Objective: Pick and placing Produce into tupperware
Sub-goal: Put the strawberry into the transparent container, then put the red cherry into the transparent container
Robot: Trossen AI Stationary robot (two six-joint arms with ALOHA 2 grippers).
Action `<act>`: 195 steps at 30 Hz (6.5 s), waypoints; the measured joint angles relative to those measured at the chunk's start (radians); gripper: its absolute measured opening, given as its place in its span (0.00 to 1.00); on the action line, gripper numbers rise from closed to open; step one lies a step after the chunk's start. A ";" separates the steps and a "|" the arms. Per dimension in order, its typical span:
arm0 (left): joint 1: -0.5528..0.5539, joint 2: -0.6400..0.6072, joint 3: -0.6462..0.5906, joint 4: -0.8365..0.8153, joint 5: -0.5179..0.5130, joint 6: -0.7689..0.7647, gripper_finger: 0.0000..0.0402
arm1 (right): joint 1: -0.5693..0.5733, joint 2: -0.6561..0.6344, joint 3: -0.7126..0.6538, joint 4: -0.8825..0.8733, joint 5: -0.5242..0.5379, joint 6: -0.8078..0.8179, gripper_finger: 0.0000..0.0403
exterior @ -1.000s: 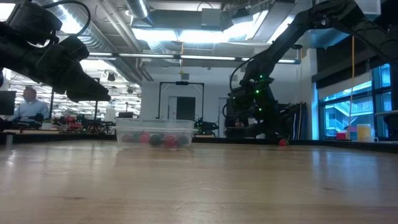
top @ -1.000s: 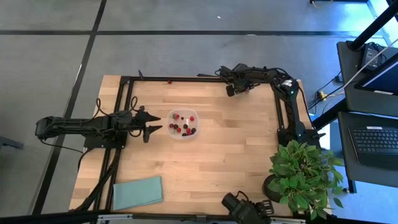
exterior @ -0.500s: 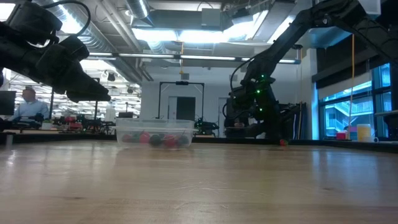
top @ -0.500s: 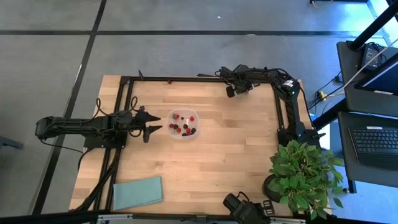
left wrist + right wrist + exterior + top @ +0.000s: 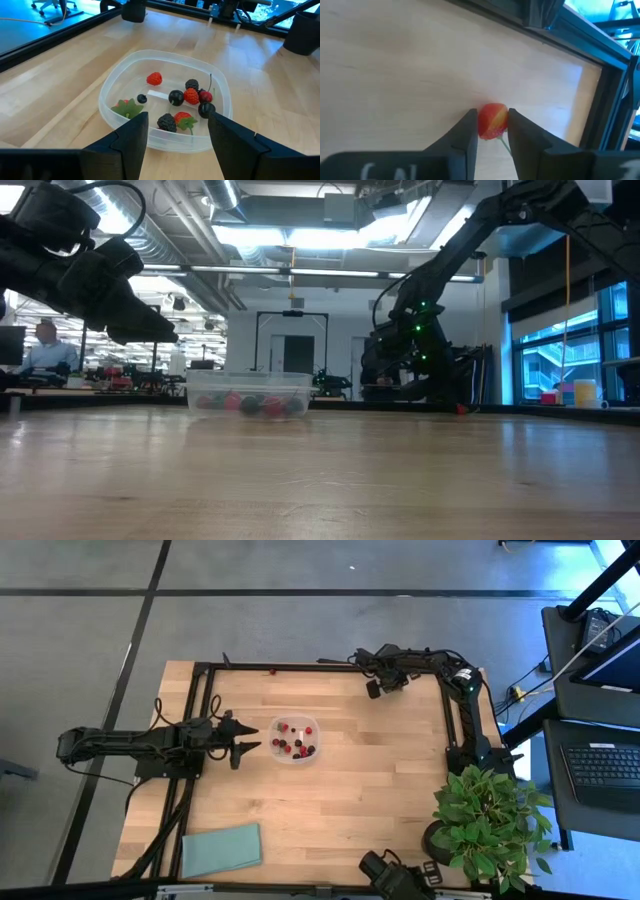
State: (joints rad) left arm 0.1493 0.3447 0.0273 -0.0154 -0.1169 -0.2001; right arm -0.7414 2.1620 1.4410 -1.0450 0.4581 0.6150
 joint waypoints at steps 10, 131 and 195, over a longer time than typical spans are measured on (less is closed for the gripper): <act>0.000 0.000 0.000 0.000 0.000 0.000 0.50 | 0.000 0.000 0.000 0.020 -0.010 -0.022 0.27; 0.134 0.016 0.109 0.241 -0.049 0.126 0.50 | 0.759 -1.009 -0.909 1.185 -0.242 -0.520 0.54; 0.681 1.530 1.170 -0.489 -0.090 -0.343 0.50 | 0.746 -1.033 -1.006 1.372 -0.222 -0.647 0.54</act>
State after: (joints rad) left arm 0.8302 1.8748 1.1976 -0.5049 -0.2073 -0.5435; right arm 0.0049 1.1294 0.4355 0.3273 0.2361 -0.0319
